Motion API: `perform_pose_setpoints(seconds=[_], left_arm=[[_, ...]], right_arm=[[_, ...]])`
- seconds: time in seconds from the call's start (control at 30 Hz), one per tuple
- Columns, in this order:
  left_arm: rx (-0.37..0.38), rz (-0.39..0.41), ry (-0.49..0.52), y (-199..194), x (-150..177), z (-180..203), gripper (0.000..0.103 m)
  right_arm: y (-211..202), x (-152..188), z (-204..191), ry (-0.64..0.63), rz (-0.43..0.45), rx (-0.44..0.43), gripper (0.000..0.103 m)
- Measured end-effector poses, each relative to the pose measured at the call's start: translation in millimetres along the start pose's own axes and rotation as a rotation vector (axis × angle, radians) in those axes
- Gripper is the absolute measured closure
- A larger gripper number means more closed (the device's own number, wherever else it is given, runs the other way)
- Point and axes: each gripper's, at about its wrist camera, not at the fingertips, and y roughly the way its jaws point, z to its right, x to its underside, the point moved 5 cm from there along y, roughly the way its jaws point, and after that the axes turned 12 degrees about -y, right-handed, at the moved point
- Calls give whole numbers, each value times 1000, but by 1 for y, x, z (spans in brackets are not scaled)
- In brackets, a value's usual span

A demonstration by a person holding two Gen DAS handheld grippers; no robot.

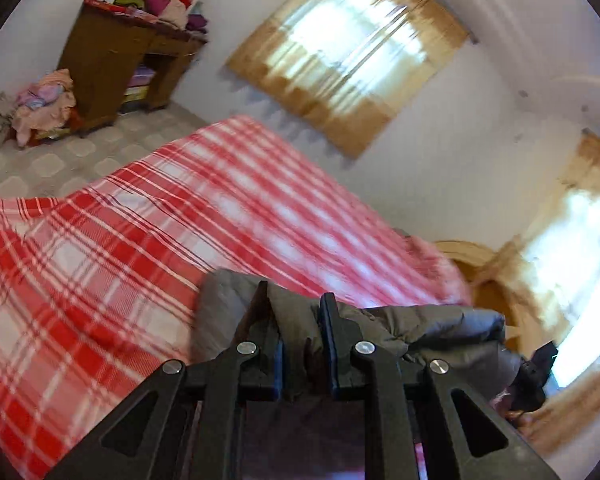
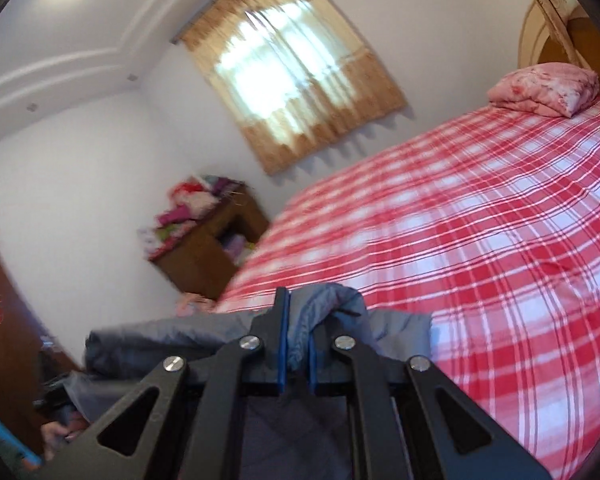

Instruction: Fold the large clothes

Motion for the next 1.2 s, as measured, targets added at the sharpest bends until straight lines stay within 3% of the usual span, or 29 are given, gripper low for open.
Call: perform_pose_setpoints(seconds=[0.17, 0.4, 0.47, 0.63, 0.67, 0.73, 0.77, 0.8, 0.9, 0.97, 1.03, 1.1, 1.17, 1.2], left_arm=[[-118, -26, -13, 85, -20, -32, 87], [-265, -76, -73, 171, -19, -81, 87], [-228, -118, -154, 181, -20, -98, 87], [-58, -151, -353, 174, -30, -121, 81], [-45, -145, -362, 169, -33, -122, 78], [-83, -77, -337, 150, -44, -120, 54], [-103, -18, -321, 134, -54, -120, 27], [-97, 17, -324, 124, -60, -120, 17], [-112, 61, -335, 96, -71, -116, 17], [-128, 47, -244, 88, -67, -96, 17], [-171, 34, -109, 88, -55, -67, 17], [-175, 0, 12, 91, -30, -34, 17], [-152, -46, 107, 102, -2, -5, 17], [-140, -65, 153, 109, 17, 12, 17]], right_arm=[[89, 20, 32, -7, -82, 110, 92], [163, 62, 74, 32, -226, 241, 87], [173, 75, 84, 61, -254, 232, 77], [174, 93, 104, 158, -237, 178, 65], [173, 95, 107, 180, -238, 164, 61], [173, 94, 108, 198, -241, 152, 57], [170, 93, 109, 204, -239, 148, 53], [168, 92, 108, 207, -238, 144, 51], [157, 82, 104, 202, -218, 154, 34], [132, 64, 97, 192, -149, 157, 29], [107, 47, 85, 165, -99, 186, 29], [90, 35, 62, 85, -84, 193, 37], [85, 30, 27, -31, -120, 162, 74], [85, 32, 4, -96, -140, 146, 80]])
